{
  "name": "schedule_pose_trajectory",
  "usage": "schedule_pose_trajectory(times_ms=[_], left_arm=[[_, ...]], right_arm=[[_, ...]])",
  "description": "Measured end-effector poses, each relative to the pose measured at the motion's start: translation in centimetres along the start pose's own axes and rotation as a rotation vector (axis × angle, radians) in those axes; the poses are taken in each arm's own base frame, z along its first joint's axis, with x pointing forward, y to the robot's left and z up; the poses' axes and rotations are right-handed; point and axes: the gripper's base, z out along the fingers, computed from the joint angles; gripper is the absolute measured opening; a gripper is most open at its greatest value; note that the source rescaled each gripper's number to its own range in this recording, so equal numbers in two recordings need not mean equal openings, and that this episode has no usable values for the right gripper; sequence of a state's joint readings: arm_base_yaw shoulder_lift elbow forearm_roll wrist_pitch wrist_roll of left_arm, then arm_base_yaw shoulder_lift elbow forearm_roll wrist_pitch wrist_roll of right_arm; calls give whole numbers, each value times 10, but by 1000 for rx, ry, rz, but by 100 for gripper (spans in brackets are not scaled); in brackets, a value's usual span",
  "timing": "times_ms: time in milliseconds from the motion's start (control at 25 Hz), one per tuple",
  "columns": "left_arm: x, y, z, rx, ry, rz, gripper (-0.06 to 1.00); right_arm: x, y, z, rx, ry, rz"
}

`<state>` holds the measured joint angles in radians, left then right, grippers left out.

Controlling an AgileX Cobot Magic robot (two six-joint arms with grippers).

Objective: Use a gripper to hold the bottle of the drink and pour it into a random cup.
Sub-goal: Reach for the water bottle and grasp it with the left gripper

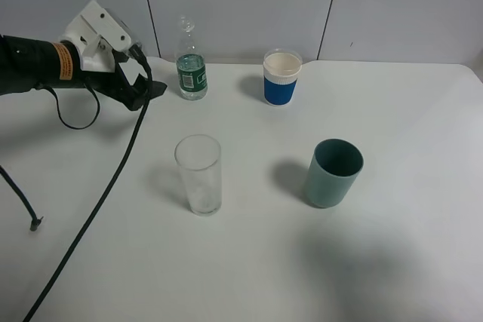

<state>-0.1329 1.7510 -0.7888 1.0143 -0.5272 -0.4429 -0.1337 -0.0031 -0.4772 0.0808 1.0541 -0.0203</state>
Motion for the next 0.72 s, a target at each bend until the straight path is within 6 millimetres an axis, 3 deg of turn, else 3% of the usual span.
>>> schedule_pose_trajectory(times_ms=[200,720], left_arm=[[7,13,12,30,-13,-6,87],[13,22,63,166,-167,-16,87]], right_arm=[[0,0,0,0,0,0],[0,0,0,0,0,0]])
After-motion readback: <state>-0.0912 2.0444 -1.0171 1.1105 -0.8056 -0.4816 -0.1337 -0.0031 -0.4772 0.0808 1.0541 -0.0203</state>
